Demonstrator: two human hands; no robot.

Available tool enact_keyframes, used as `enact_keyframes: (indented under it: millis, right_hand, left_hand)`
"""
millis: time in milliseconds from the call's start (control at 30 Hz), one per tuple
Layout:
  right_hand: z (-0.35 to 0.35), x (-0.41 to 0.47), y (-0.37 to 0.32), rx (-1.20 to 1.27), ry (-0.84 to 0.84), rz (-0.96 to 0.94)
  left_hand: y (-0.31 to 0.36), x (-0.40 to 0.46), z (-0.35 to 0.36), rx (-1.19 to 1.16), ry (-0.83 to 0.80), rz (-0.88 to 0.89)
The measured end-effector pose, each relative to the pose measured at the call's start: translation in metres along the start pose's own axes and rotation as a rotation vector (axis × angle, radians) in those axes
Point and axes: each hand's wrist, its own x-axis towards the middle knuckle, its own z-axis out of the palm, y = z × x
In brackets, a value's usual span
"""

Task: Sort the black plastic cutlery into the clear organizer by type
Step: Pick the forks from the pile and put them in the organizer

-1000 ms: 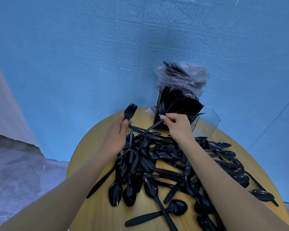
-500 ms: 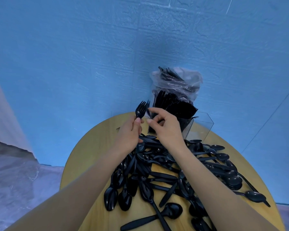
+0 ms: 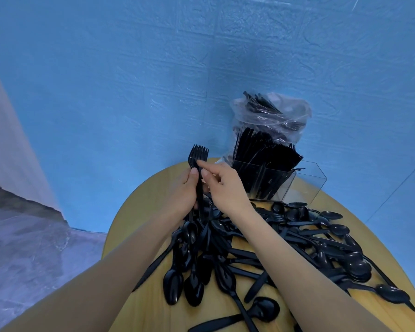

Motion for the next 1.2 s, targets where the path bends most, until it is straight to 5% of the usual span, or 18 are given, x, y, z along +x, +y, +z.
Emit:
enact_keyframes:
  millis: [233,467,633,867,1200]
  right_hand:
    - [-0.001,0.03,0.036,-0.202,0.029,0.196]
    - [0.015,0.041,0.057,-0.613,-0.228,0.277]
    - [0.007,0.038,0.058,-0.539,-0.117,0.27]
    - [-0.021,0.0,0.025,-0.261,0.037,0.087]
    - [-0.025,-0.042,0.011,-0.517,-0.048,-0.166]
  left_hand:
    - [-0.011,0.007,-0.027,0.005,0.071,-0.053]
    - [-0.016,0.009,-0.037,-0.024,0.082,-0.066]
    - [-0.019,0.009,-0.036,-0.032,0.086,-0.079]
    - [-0.017,0.004,-0.017,-0.054,0.09,-0.068]
    - [-0.007,-0.019,0.023,0.002,0.015,-0.041]
